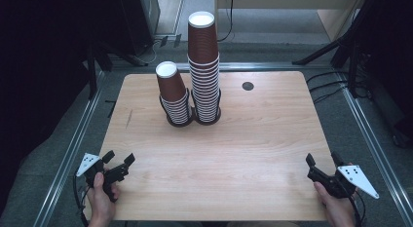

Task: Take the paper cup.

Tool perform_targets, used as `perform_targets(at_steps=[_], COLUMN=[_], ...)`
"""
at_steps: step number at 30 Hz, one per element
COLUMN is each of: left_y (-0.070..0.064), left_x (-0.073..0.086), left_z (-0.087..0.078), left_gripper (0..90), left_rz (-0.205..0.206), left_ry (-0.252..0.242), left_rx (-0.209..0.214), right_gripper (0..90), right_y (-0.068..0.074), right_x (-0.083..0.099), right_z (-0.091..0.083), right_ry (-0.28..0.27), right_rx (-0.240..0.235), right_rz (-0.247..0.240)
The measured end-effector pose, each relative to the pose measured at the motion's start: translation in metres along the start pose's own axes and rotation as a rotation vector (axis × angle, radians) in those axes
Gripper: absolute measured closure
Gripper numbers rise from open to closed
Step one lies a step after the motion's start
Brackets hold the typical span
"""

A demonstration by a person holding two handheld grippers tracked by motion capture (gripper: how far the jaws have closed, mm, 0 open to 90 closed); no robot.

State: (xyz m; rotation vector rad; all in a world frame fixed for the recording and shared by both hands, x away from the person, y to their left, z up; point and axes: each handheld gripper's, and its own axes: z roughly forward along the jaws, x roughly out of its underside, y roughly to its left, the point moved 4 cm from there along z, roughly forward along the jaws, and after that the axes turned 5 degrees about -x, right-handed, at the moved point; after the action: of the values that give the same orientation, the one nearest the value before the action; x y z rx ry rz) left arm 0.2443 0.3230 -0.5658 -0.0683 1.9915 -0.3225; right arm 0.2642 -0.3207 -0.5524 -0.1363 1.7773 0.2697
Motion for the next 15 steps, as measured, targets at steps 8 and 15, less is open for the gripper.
perform_targets(at_steps=[8,15], left_y=[-0.007,-0.007], left_x=[0.002,0.002], left_z=[0.002,0.0], left_gripper=[3.0,3.1], left_rz=[0.066,0.062], left_ry=[0.002,-0.014], left_rx=[0.017,0.045], right_gripper=[13.9,13.9], right_y=[0.003,0.014], right_x=[-0.002,-0.017], right_z=[0.006,0.015], right_ry=[0.018,0.016], right_rx=[0.004,-0.05], right_rz=[-0.033,-0.02])
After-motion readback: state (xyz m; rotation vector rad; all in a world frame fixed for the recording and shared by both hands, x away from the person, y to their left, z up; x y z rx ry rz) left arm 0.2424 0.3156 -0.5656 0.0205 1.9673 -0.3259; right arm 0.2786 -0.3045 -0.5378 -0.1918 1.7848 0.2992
